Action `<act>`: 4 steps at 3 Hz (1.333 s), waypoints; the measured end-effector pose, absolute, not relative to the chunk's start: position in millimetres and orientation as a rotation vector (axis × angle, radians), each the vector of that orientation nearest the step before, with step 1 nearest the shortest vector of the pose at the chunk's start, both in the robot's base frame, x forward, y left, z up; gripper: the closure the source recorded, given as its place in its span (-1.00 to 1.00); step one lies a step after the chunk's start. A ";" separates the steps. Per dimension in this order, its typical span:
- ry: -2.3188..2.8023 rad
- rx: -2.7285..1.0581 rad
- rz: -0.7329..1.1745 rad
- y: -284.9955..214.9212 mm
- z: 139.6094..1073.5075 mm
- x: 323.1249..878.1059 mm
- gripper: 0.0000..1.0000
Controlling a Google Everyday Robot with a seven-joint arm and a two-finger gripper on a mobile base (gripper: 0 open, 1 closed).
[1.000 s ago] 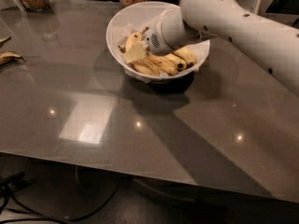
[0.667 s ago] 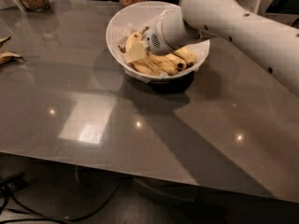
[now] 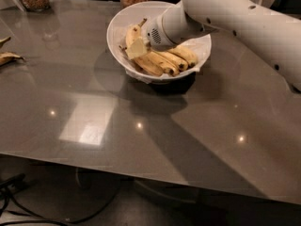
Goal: Pick banana from white bowl
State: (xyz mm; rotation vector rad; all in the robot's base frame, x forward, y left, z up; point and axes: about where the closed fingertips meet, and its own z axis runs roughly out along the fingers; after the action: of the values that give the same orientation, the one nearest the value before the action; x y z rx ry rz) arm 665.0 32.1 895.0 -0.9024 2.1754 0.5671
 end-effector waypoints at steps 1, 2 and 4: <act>2.171 -0.929 0.502 24.7 915.2 661.3 1.00; 2.198 -0.970 0.423 12.7 937.7 654.3 1.00; 2.355 -1.093 0.270 -14.5 966.7 633.2 1.00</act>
Offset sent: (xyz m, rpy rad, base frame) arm -0.0222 -0.0408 0.0670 -0.2226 -0.0198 0.0065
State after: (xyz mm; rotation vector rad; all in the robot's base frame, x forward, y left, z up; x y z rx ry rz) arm 633.2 -14.5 966.7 -1.0926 2.3553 0.2697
